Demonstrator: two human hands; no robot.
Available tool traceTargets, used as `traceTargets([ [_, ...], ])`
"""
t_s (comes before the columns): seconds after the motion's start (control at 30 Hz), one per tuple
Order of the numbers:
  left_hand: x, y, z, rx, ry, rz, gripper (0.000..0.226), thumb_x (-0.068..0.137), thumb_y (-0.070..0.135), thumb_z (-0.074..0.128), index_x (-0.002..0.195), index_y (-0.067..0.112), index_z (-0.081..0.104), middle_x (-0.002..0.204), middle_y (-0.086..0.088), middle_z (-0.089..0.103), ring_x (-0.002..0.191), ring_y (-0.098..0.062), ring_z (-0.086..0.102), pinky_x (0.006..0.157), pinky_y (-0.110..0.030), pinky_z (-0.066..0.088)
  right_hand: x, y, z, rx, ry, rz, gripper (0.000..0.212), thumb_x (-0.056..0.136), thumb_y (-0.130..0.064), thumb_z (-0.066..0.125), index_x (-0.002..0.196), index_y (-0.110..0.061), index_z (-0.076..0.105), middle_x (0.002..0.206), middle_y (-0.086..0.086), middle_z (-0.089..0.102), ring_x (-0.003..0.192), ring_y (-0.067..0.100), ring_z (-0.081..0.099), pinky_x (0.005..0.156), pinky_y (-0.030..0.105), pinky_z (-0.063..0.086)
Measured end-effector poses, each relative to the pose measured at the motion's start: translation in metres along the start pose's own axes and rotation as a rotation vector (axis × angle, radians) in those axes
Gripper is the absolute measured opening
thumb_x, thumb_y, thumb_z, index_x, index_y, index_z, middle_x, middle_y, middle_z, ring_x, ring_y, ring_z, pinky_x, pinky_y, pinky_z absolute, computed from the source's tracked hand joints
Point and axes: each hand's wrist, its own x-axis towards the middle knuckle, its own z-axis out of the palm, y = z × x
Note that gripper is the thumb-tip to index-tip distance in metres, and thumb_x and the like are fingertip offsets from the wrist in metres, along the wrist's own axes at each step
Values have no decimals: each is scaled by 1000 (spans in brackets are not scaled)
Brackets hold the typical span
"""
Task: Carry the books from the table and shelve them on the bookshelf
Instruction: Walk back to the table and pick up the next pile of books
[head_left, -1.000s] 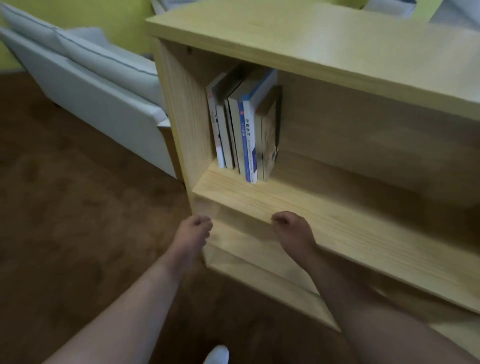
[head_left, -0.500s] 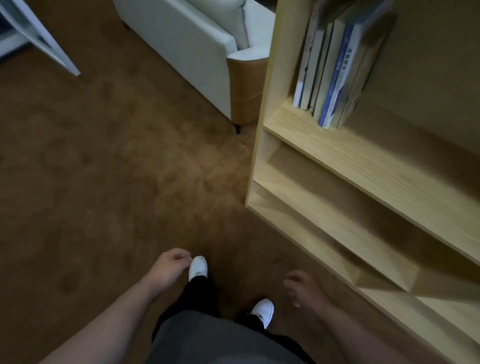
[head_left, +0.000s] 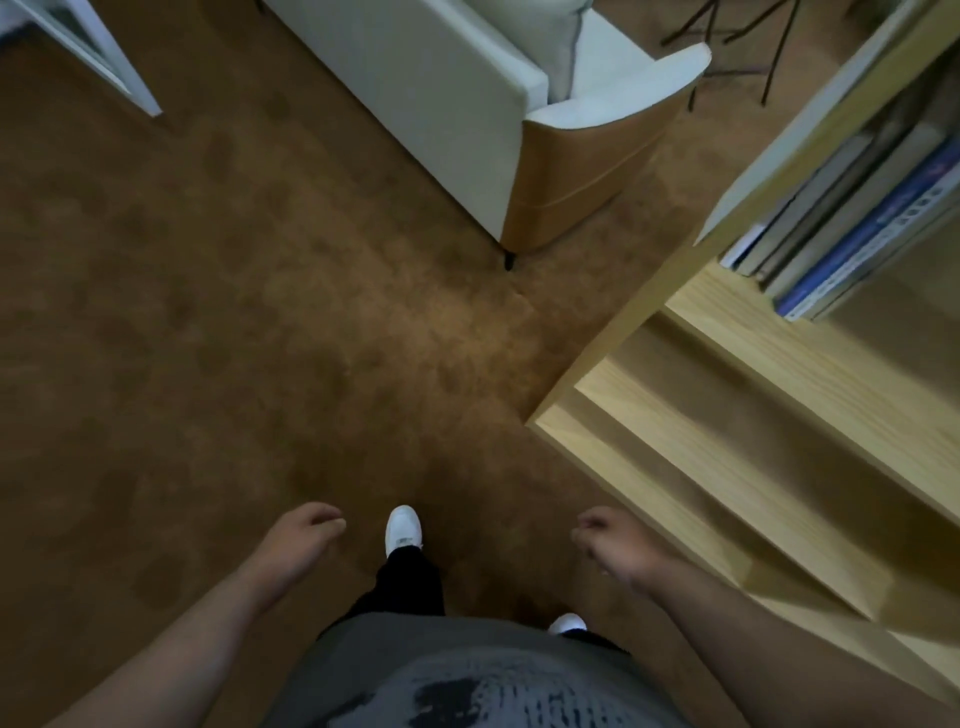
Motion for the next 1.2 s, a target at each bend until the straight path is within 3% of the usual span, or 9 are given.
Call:
traceTargets([
  [0.13,25,9,-56,21,-12,-32,13,98,19,63,107,15,70,108,-7,70,99,-23,66,94,-39,52,9,-78,25,94,30,-11,16,100,-29,60,116,-32,59,116,-5,63,107,16,62,96,38,53],
  [0.23,38,16,-85,124,-30,-43,13,99,20,60,108,15,69,105,-3,67,99,-19,62,86,-32,48,18,-117,33,106,54,-46,9,98,-26,63,105,-32,62,111,-4,66,106,18,64,99,42,54],
  [0.37,60,35,-112,165,-18,-60,8,98,14,61,101,11,68,106,-14,69,91,-21,59,80,-30,43,45,-142,23,115,98,-24,20,96,-21,65,116,-21,66,105,0,67,98,21,65,81,35,53],
  [0.5,88,68,-140,63,75,-90,10,95,14,65,87,16,70,107,-16,71,100,-30,64,96,-42,50,85,-160,3,132,149,8,22,97,-16,66,118,-13,67,112,8,67,95,24,63,61,24,43],
  [0.63,122,119,-160,99,105,-33,15,95,16,65,108,11,71,114,-11,69,111,-29,63,102,-40,49,133,-186,-18,240,150,25,19,94,-16,68,112,-10,71,93,3,66,87,23,61,65,29,44],
  [0.83,173,234,-184,177,44,12,24,100,21,58,122,12,64,120,-5,63,114,-22,59,100,-35,47,195,-241,-64,259,88,34,5,94,-12,66,98,-15,65,75,-2,57,67,15,53,53,25,36],
  [0.93,201,294,-185,219,16,53,28,101,27,56,127,16,62,123,-2,60,118,-21,56,100,-34,47,215,-273,-96,231,89,7,7,93,-11,67,91,-17,66,77,1,60,70,19,56,59,29,42],
  [1.07,235,354,-179,192,-7,64,33,99,31,59,128,16,63,127,-3,63,119,-22,59,106,-42,48,228,-305,-147,251,122,-5,5,97,-15,64,102,-17,65,99,5,67,95,22,64,80,35,52],
  [1.2,252,399,-165,264,-61,103,27,99,21,60,124,13,65,123,-5,64,114,-22,61,104,-41,49,235,-315,-181,385,181,66,12,100,-14,60,111,-12,64,109,13,67,103,34,66,87,46,56],
])
